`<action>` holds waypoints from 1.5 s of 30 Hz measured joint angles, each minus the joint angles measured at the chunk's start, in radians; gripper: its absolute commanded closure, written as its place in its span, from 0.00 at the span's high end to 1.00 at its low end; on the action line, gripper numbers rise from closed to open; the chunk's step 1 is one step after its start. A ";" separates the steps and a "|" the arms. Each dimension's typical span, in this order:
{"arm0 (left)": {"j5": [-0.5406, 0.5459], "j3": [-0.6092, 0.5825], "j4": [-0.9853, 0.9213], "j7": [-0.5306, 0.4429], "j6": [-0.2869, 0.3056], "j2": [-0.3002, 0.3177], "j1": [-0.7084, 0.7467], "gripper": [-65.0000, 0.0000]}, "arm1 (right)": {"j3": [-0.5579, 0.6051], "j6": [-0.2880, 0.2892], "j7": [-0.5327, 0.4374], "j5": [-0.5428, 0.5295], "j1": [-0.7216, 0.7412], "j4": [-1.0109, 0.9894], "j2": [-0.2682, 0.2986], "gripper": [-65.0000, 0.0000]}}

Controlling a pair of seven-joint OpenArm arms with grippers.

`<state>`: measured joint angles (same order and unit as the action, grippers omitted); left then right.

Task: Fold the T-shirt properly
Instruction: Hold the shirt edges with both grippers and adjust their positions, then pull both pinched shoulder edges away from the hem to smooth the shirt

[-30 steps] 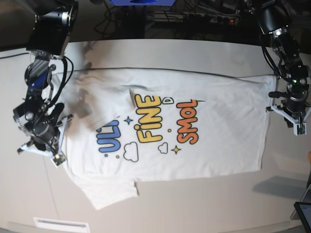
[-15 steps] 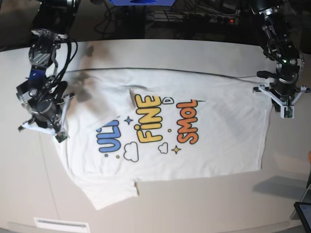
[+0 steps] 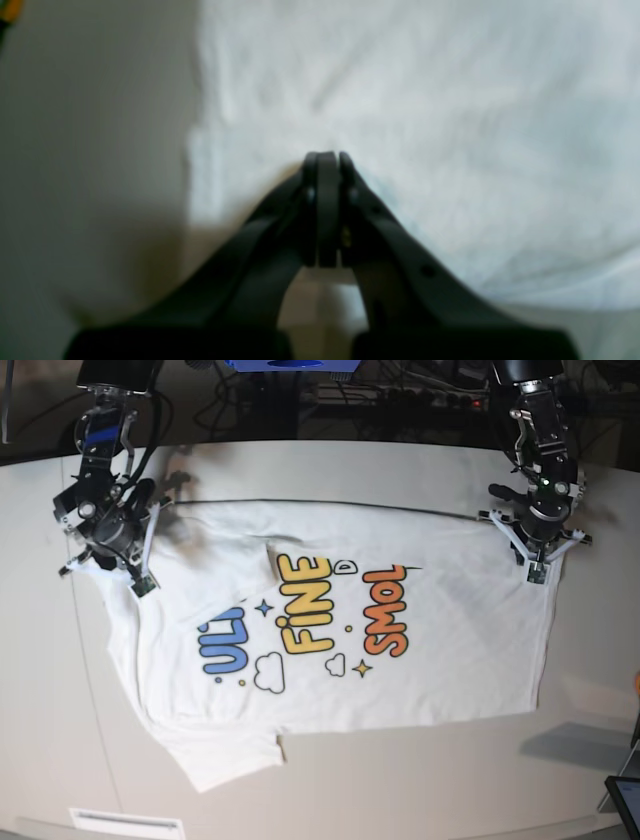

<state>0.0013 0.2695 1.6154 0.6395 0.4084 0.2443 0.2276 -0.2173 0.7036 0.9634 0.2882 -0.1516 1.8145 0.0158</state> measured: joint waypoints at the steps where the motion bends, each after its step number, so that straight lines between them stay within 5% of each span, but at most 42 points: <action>1: -0.010 -0.010 -0.005 0.002 0.000 0.003 -0.003 0.00 | -0.001 0.000 -0.005 -0.001 -0.006 0.000 0.000 0.08; 30: -0.010 -0.021 0.155 0.006 -0.003 0.001 0.196 0.00 | -0.059 -0.016 -0.133 -0.046 -0.156 0.029 0.034 0.08; 37: -0.166 -0.084 0.164 0.001 -0.009 -0.009 0.191 0.00 | -0.098 -0.016 -0.132 -0.045 -0.162 0.029 0.036 0.08; 45: -0.176 -0.126 0.200 0.011 0.001 -0.011 0.197 0.00 | -0.101 -0.023 -0.136 -0.038 -0.183 0.040 0.036 0.08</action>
<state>-0.1749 0.1432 1.8153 0.6510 0.4091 0.2329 0.4248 -0.3187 0.6804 0.8272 0.2504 -0.3347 1.8545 0.0517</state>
